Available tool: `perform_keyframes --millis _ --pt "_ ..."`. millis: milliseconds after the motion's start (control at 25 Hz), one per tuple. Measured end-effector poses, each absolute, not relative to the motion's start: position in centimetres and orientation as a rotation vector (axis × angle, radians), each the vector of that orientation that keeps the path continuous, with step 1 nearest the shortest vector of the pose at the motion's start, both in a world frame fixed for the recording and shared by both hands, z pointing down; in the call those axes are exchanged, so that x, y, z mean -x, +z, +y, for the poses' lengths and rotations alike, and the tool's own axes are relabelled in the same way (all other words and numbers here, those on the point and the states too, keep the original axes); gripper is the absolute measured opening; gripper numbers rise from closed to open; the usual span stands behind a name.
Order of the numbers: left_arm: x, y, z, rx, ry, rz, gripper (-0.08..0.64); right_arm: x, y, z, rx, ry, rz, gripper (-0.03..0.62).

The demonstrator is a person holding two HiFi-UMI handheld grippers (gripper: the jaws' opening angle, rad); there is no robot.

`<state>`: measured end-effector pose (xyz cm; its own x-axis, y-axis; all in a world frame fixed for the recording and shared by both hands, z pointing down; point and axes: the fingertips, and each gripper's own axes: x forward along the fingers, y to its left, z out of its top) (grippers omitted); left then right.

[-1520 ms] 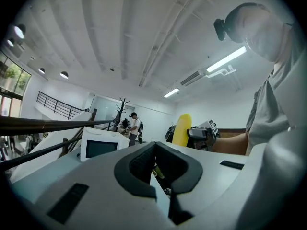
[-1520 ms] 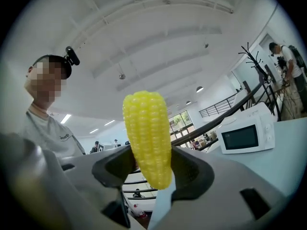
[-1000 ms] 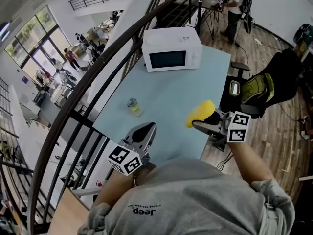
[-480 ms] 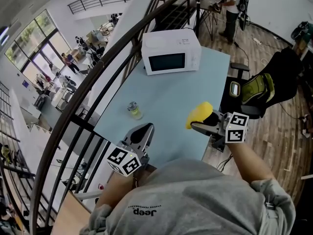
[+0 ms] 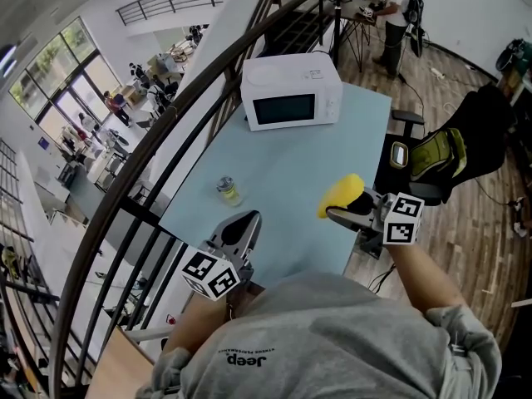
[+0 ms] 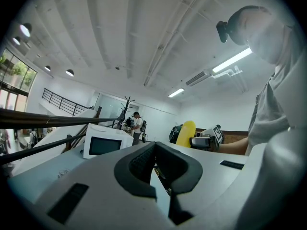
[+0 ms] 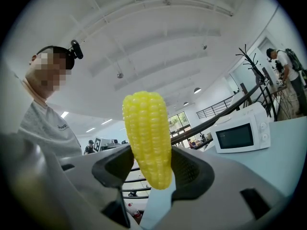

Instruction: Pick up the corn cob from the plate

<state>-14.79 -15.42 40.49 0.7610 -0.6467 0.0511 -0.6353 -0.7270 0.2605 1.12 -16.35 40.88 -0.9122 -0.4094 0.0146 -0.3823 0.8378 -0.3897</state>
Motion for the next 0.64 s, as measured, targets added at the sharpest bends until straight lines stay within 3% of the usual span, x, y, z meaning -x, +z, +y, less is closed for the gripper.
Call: perform_keyframes --millis 640 --pt "14.62 40.47 -16.08 -2.696 -0.071 -0.994 0.018 -1.50 40.99 -16.82 0.654 -0.591 2.954 0.252"
